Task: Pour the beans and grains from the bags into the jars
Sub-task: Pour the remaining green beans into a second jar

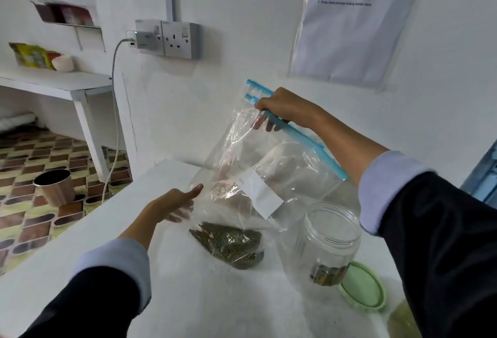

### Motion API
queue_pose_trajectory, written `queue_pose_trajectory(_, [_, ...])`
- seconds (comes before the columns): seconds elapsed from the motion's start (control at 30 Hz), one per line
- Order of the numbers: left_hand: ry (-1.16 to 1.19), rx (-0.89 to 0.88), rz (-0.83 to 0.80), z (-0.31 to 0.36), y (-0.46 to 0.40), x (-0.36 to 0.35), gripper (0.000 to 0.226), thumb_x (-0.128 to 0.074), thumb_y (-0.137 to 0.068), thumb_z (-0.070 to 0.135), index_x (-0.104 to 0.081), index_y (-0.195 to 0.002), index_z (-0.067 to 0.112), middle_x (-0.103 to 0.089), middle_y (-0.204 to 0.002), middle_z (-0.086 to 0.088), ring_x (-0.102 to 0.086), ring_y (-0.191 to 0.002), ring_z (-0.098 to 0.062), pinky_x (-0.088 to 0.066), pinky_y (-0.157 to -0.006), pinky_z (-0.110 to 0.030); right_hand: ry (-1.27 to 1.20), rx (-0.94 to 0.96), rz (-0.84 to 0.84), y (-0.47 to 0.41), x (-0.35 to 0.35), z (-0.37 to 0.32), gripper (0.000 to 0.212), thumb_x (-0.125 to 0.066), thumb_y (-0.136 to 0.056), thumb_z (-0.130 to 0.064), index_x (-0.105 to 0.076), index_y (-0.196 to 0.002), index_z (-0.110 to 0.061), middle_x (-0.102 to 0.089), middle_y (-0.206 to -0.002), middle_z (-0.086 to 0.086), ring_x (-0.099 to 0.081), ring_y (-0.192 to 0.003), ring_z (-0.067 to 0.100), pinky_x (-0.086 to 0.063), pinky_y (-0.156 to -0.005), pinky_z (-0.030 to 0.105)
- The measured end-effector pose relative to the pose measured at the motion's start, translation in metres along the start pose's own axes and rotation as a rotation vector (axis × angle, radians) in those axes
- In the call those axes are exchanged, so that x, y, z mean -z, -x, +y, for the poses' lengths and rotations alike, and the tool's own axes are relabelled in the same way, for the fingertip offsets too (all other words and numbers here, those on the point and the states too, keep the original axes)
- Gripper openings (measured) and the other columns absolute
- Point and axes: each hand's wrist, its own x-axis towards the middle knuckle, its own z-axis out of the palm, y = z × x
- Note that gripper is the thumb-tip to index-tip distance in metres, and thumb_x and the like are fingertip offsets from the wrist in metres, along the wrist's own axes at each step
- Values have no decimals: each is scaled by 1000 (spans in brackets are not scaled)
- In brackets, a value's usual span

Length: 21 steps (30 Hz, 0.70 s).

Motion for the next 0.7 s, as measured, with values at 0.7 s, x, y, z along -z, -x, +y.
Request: queue_pose_trajectory(0.7, [921, 285, -15, -7, 12, -23, 61, -71, -81, 33, -43, -123, -1, -46, -118, -11, -54, -97, -28, -48, -87, -38, 1, 22, 246, 16, 7, 8, 16, -68, -80, -20, -67, -88, -5, -71, -74, 4, -57, -50, 10, -45, -51, 20])
